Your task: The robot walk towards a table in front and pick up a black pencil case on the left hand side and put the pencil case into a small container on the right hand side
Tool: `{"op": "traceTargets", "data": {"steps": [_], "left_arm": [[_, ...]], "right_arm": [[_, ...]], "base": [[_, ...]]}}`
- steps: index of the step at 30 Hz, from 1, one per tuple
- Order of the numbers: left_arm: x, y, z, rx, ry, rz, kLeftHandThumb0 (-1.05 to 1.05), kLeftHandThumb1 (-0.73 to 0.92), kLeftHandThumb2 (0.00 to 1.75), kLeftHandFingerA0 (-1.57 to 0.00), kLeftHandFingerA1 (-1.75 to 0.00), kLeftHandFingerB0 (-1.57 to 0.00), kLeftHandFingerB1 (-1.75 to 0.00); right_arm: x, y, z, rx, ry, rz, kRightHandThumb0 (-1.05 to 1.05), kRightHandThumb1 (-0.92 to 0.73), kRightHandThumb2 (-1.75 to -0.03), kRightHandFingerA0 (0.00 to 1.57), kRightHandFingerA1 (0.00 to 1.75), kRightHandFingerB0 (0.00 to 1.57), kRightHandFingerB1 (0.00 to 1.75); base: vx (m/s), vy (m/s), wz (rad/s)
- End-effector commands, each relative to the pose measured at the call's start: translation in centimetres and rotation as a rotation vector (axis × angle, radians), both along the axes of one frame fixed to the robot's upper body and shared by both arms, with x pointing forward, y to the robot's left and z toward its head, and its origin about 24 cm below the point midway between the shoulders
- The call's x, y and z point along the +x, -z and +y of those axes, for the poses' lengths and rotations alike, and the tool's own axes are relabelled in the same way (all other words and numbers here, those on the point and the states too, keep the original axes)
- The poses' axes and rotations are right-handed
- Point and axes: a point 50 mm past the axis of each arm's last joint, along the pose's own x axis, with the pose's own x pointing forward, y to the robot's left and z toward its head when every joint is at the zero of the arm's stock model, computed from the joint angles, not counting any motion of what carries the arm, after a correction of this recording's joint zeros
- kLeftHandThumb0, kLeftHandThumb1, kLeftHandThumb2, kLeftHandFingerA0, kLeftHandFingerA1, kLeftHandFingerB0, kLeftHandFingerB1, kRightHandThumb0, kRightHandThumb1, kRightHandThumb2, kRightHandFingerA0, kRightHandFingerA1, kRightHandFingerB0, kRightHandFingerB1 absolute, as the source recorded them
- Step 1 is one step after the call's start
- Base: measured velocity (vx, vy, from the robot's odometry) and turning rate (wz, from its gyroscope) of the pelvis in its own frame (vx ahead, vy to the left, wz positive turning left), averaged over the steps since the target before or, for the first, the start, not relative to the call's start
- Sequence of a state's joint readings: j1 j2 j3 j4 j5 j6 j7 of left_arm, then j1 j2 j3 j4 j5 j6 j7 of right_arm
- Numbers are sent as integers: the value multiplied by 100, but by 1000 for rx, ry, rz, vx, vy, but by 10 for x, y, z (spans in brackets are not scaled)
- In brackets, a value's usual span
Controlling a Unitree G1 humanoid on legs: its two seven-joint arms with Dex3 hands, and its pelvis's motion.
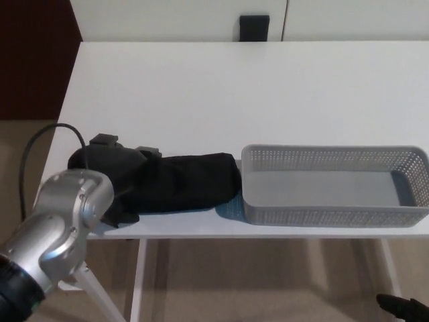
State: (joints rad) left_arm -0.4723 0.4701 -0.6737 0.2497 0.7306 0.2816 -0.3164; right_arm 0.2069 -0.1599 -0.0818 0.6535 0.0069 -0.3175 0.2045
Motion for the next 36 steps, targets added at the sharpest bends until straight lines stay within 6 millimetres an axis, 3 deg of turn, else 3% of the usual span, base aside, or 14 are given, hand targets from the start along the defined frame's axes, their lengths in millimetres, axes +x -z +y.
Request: {"op": "traceTargets", "data": {"steps": [1, 14, 15, 16, 21, 22, 23, 24, 26, 27, 28, 32, 35, 36], "left_arm": [[-19, 27, 2, -48, 60, -17, -25, 84, 65, -71, -127, -71, -58], [-13, 9, 21, -80, 61, -108, -30, 74, 65, -73, -147, -73, -50], [-12, 7, 23, -82, 60, -118, -28, 74, 65, -72, -149, -74, -52], [-11, 5, 25, -85, 57, -122, -28, 74, 65, -72, -150, -74, -53], [-5, -10, 38, -127, 20, -176, -27, 71, 63, -73, -150, -77, -52], [-1, -20, 44, -153, -21, -194, -23, 76, 60, -64, -162, -70, -84], [2, -28, 47, -177, -31, -222, -21, 78, 61, -67, -165, -72, -84], [4, -30, 47, -183, -37, -229, -21, 80, 61, -67, -165, -68, -97], [9, -41, 49, -203, -65, -250, -20, 85, 64, -69, -165, -63, -106], [13, -52, 50, -226, -72, -269, -20, 87, 66, -70, -163, -70, -91], [14, -55, 50, -235, -76, -274, -23, 88, 66, -70, -165, -54, -115], [19, -78, 45, -285, -61, -341, -19, 87, 64, -72, -170, -54, -135], [22, -93, 38, -276, -52, -355, -20, 87, 62, -70, -171, -50, -135], [24, -100, 32, -285, -45, -367, -22, 88, 62, -66, -171, -59, -115]], "right_arm": [[-1, -2, -3, -27, -6, 14, -55, -45, -75, 61, 53, 34, 46], [0, -4, -2, -39, -19, 16, -56, -46, -77, 62, 54, 37, 47], [1, -4, -2, -47, -26, 12, -50, -55, -57, 71, 42, 43, 38], [1, -4, -2, -47, -28, 8, -56, -47, -77, 64, 54, 36, 47], [2, -4, -1, -45, -34, 5, -56, -47, -79, 63, 55, 36, 47], [1, -4, -1, -47, -38, 6, -58, -48, -78, 64, 54, 37, 48], [2, -4, -1, -48, -40, 6, -50, -56, -57, 71, 42, 43, 38], [3, -5, -2, -50, -40, 4, -57, -48, -78, 63, 54, 36, 48], [4, -6, -2, -54, -43, 2, -57, -48, -79, 63, 54, 36, 48], [4, -6, -2, -57, -49, 3, -57, -47, -79, 62, 55, 38, 48], [4, -6, -2, -58, -48, 4, -57, -47, -79, 61, 54, 37, 48], [4, -5, -2, -58, -49, 8, -55, -48, -79, 61, 54, 37, 48], [4, -5, -2, -57, -49, 11, -55, -48, -79, 63, 55, 38, 48], [4, -5, -2, -59, -51, 12, -57, -48, -79, 61, 54, 37, 48]], "base": [[0, 0, 0], [0, 0, 0], [0, 0, 0], [0, 0, 0], [0, 0, 0], [0, 0, 0], [0, 0, 0], [0, 0, 0], [0, 0, 0], [0, 0, 0], [0, 0, 0], [0, 0, 0], [0, 0, 0], [0, 0, 0]]}}
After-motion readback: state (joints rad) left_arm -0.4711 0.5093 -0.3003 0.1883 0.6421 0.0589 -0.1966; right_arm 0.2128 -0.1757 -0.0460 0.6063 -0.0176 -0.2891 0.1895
